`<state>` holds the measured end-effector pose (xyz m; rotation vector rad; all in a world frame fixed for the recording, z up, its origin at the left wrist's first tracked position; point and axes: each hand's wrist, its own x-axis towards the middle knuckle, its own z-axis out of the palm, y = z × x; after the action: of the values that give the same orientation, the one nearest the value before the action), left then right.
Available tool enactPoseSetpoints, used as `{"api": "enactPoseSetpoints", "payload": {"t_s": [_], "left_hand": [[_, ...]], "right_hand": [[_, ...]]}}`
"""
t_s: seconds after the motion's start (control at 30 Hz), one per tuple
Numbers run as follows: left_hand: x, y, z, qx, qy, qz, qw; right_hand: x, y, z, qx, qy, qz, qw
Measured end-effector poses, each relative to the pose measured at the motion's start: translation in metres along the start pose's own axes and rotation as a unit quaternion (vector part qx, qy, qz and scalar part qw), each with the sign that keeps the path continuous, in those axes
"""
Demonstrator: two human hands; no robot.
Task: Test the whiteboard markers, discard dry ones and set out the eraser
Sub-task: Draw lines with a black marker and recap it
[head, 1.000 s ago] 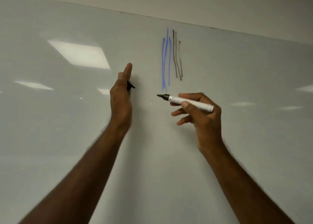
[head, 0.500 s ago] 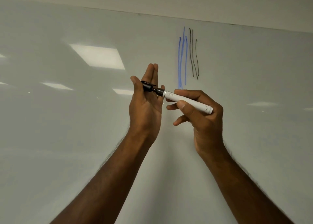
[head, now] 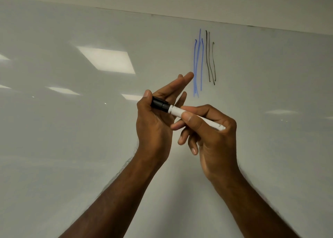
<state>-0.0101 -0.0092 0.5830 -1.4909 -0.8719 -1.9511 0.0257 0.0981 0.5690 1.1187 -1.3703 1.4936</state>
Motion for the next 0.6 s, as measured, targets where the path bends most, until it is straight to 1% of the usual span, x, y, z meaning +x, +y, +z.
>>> {"api": "enactPoseSetpoints", "payload": {"t_s": [0.1, 0.2, 0.27, 0.37, 0.43, 0.47, 0.6], "left_hand": [[-0.011, 0.004, -0.004, -0.002, -0.003, 0.002, 1.000], [-0.018, 0.008, -0.013, 0.002, -0.009, 0.000, 1.000], [-0.020, 0.014, -0.020, 0.005, -0.008, -0.001, 1.000], [-0.026, 0.023, -0.036, 0.041, 0.011, -0.001, 0.999], [-0.032, 0.031, -0.050, 0.090, 0.017, -0.009, 0.996], [-0.036, 0.035, -0.058, 0.132, 0.021, -0.013, 0.991], [-0.055, 0.055, -0.094, 0.318, 0.055, -0.004, 0.946]], "right_hand": [[-0.012, -0.005, 0.012, 0.048, 0.007, 0.060, 0.997], [-0.018, -0.007, 0.020, 0.099, 0.000, 0.130, 0.987], [-0.020, -0.006, 0.026, 0.108, -0.010, 0.159, 0.981], [-0.018, -0.002, 0.033, 0.086, -0.031, 0.189, 0.978], [-0.015, 0.003, 0.037, 0.072, -0.039, 0.210, 0.974], [-0.014, 0.006, 0.039, 0.069, -0.036, 0.221, 0.972], [-0.017, 0.026, 0.047, 0.049, -0.020, 0.242, 0.969]]}}
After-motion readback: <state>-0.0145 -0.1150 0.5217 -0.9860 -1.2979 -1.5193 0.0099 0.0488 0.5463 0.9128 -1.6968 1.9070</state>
